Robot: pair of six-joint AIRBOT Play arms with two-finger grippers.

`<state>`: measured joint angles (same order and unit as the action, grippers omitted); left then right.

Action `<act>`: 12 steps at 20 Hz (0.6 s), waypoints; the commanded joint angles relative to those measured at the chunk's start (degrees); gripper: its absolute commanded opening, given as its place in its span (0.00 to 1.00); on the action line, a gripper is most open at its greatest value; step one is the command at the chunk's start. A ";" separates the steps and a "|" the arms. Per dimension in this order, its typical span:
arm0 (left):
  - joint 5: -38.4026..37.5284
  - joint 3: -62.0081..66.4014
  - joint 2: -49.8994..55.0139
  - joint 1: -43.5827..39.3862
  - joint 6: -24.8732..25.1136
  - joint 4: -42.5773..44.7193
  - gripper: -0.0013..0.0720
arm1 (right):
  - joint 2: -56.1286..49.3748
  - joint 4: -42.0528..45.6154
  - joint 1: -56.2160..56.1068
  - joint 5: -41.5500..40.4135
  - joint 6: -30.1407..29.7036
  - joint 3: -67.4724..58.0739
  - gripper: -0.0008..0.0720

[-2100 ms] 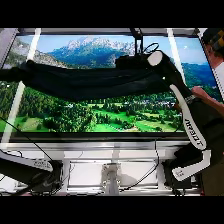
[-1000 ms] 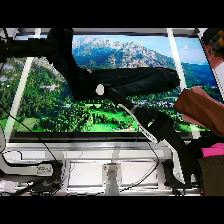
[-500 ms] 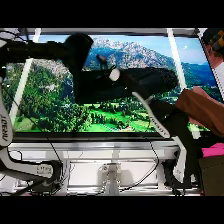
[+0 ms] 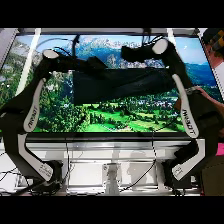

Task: Fold the clothes and pants, and hang the long-sleeved shirts on hangers.

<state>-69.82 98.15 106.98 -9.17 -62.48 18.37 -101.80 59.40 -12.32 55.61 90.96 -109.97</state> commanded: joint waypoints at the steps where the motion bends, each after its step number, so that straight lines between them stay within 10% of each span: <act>1: -0.28 0.02 2.19 -1.03 -0.57 -7.54 0.98 | 2.54 0.90 4.70 3.78 -1.16 0.00 0.07; 6: -6.40 0.07 -0.17 5.44 -0.09 -7.72 0.85 | 2.86 1.88 7.91 9.33 -7.26 0.00 0.07; 12: -10.91 0.07 -8.37 14.86 -1.57 23.98 0.65 | 7.21 8.85 11.82 13.97 -15.98 0.13 0.07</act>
<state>-78.08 98.19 101.78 2.15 -62.72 25.93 -96.62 64.64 -2.28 66.50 79.72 -109.93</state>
